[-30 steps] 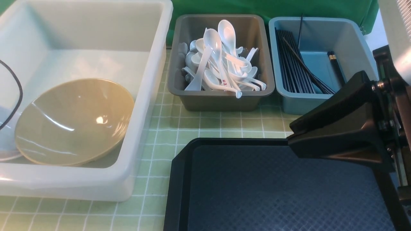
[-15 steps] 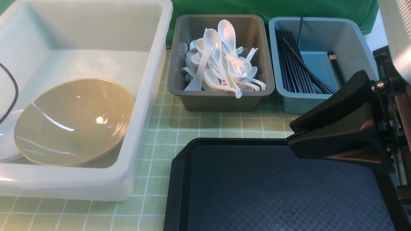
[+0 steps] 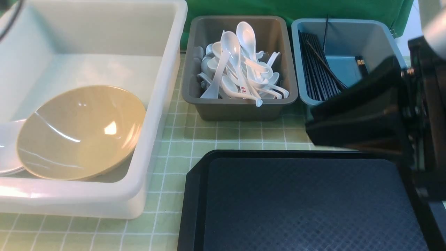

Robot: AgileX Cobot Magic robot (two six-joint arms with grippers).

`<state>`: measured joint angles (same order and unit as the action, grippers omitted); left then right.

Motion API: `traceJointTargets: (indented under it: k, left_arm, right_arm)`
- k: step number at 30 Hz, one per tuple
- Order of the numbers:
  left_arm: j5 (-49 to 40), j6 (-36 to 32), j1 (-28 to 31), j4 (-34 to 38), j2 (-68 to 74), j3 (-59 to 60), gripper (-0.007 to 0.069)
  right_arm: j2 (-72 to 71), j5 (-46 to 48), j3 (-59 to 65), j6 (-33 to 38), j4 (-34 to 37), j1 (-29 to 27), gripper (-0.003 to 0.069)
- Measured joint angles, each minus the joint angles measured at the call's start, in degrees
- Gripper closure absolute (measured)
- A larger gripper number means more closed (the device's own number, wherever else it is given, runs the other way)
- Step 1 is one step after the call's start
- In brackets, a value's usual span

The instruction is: On green table put chopsticks spoon bowls plates into blue grey white boxes.

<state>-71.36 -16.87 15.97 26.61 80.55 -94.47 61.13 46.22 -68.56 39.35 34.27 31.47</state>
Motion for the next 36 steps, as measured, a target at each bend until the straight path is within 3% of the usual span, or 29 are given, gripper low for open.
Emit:
traceJointTargets:
  k: [2,5,8,9,10,11,13,19,27,30,36]
  left_arm:
    - [-0.3,-0.9,-5.9,0.6,-1.4,0.0,0.0123]
    - [-0.6,-1.6,-18.1,-2.2,-2.4,0.2,0.0277]
    - [-0.7,-1.1,-23.7,-5.4,-3.1,1.4,0.0392]
    - [-0.8,0.1,-27.2,-7.5,-4.1,2.7,0.0475]
    - [-0.8,0.2,-27.5,-7.9,-4.3,3.1,0.0495]
    - [-0.9,1.2,-29.5,-9.1,-5.7,4.7,0.0566]
    - [-0.8,1.7,-30.2,-9.5,-7.3,6.2,0.061]
    - [-0.6,4.3,-30.2,-9.5,-15.8,12.0,0.0626]
    - [-0.5,9.6,-30.2,-8.9,-40.5,34.8,0.0626]
    - [2.2,12.6,-30.3,-6.2,-54.2,48.0,0.0626]
    - [7.1,17.5,-30.3,-0.9,-74.4,60.7,0.0626]
  right_arm:
    - [0.0,-2.7,0.0,-0.2,0.0,0.0,0.0475]
    - [0.0,-7.1,0.0,-5.0,-3.4,0.0,0.0475]
    - [0.1,-8.4,0.0,-11.4,-8.5,0.0,0.0475]
    - [0.0,-8.6,0.0,-18.2,-14.4,0.0,0.0475]
    - [0.0,-8.6,0.0,-18.9,-15.1,0.0,0.0475]
    - [0.0,-8.6,0.0,-25.2,-20.7,0.0,0.0478]
    - [-0.5,-8.8,0.1,-31.9,-26.4,0.0,0.0493]
    - [-8.3,-12.7,5.4,-47.7,-39.1,0.0,0.0621]
    - [-26.9,-13.2,26.7,-63.0,-55.3,0.0,0.0636]
    - [-36.4,-15.5,37.4,-64.9,-56.8,0.0,0.0636]
    - [-47.7,-21.1,47.7,-65.8,-58.0,0.0,0.0636]
